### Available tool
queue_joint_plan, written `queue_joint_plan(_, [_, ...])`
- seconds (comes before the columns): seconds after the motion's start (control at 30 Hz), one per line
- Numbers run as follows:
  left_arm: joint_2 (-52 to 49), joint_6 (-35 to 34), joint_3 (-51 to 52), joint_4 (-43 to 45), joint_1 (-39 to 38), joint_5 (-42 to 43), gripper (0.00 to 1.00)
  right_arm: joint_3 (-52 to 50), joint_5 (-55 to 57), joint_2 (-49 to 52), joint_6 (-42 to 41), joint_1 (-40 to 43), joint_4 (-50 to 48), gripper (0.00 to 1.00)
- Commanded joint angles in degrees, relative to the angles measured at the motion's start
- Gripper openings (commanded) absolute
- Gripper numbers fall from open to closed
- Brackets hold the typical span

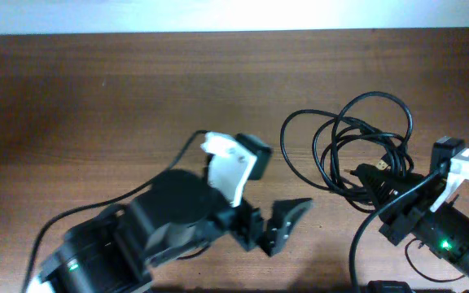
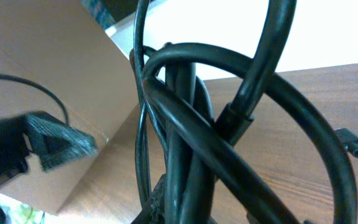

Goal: Untangle cables

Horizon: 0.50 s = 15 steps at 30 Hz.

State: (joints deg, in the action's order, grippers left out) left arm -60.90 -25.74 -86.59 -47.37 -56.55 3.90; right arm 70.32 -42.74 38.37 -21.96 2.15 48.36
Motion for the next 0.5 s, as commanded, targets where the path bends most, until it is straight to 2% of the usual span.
queue_joint_plan(0.0, [-2.54,-5.46,-0.52,2.29,0.2,6.19,0.99,0.46,5.44,-0.02,-6.1,0.11,-3.3,0.04])
queue_joint_plan(0.17, [-3.87,-17.44,-0.5,9.05,-0.02,6.21,0.99,0.46,6.82,-0.02,-13.11,0.11,-8.83,0.04])
queue_joint_plan(0.33, [-9.33,-22.01,-0.52,11.98,-0.17,6.64,0.99,0.46,3.96,-0.02,-13.07,0.11,-8.81,0.04])
queue_joint_plan(0.47, [-9.64,-22.47,-0.52,11.78,-0.17,6.51,0.99,0.46,3.37,-0.02,-13.07,0.11,-9.22,0.04])
